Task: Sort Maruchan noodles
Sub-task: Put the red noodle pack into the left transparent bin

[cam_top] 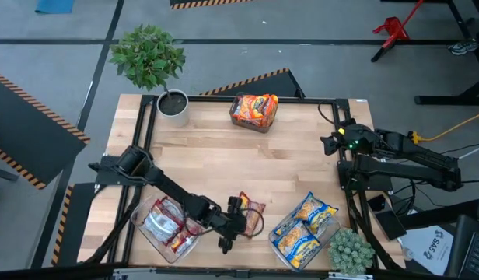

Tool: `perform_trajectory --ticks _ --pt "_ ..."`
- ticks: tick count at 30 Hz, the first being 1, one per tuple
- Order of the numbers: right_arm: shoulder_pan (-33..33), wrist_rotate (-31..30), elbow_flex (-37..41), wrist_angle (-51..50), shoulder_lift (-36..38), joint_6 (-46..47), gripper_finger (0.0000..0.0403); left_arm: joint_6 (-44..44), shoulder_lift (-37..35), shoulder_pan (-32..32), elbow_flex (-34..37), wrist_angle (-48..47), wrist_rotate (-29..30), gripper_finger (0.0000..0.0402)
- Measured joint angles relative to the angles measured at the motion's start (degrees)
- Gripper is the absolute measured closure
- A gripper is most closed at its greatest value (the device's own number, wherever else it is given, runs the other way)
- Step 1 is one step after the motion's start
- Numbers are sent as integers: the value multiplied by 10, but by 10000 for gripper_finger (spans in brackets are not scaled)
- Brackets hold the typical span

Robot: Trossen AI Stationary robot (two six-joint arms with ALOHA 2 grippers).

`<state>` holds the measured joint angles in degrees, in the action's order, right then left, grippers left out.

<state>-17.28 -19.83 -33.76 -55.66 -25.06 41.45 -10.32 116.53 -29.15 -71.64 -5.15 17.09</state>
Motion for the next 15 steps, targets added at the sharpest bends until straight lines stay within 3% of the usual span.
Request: perform_trajectory --ticks 3,9,15 --pt "0 0 0 -1 0 0 123 4 0 6 -34 -59 -44 185" --pt "0 -1 0 0 0 0 123 36 1 16 -86 -145 -56 166" --pt "0 0 0 0 0 0 123 -30 0 30 -122 -236 -65 122"
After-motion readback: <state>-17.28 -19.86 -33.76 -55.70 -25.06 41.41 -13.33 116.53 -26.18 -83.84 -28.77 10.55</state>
